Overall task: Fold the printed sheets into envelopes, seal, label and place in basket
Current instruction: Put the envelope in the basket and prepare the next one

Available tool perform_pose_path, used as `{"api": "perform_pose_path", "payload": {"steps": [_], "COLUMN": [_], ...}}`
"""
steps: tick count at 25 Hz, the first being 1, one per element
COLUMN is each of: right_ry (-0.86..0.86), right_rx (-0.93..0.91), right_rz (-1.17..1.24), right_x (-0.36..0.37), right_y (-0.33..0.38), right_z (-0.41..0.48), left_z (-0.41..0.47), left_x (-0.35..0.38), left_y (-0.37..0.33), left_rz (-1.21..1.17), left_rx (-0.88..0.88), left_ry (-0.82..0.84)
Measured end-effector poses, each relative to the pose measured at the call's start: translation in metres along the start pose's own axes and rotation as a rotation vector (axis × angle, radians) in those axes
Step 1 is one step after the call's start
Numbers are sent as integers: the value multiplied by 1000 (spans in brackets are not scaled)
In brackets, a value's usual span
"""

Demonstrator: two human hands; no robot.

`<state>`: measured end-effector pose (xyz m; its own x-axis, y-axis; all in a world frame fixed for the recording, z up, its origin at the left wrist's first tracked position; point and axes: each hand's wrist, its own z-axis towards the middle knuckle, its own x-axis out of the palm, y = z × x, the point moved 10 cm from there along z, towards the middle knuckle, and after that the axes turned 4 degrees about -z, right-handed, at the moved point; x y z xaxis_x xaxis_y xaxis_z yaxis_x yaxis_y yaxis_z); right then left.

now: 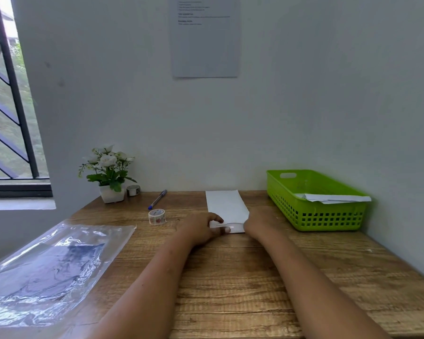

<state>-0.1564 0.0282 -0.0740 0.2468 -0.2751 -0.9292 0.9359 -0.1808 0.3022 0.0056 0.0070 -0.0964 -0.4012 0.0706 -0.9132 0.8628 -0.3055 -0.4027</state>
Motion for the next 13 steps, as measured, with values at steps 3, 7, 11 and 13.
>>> {"api": "perform_pose_path", "payload": {"steps": [3, 7, 11, 13], "right_ry": [44, 235, 252, 246], "right_rx": [125, 328, 271, 177], "right_rz": [428, 1080, 1207, 1199], "right_x": [5, 27, 21, 12], "right_y": [-16, -26, -13, -1], "right_z": [7, 2, 1, -1], "left_z": [0, 2, -3, -11], "left_x": [0, 1, -12, -28], "left_y": [-5, -7, -18, -39], "left_rz": [25, -1, 193, 223], "left_rx": [3, 11, 60, 184], "left_ry": [-24, -14, -170, -362]}}
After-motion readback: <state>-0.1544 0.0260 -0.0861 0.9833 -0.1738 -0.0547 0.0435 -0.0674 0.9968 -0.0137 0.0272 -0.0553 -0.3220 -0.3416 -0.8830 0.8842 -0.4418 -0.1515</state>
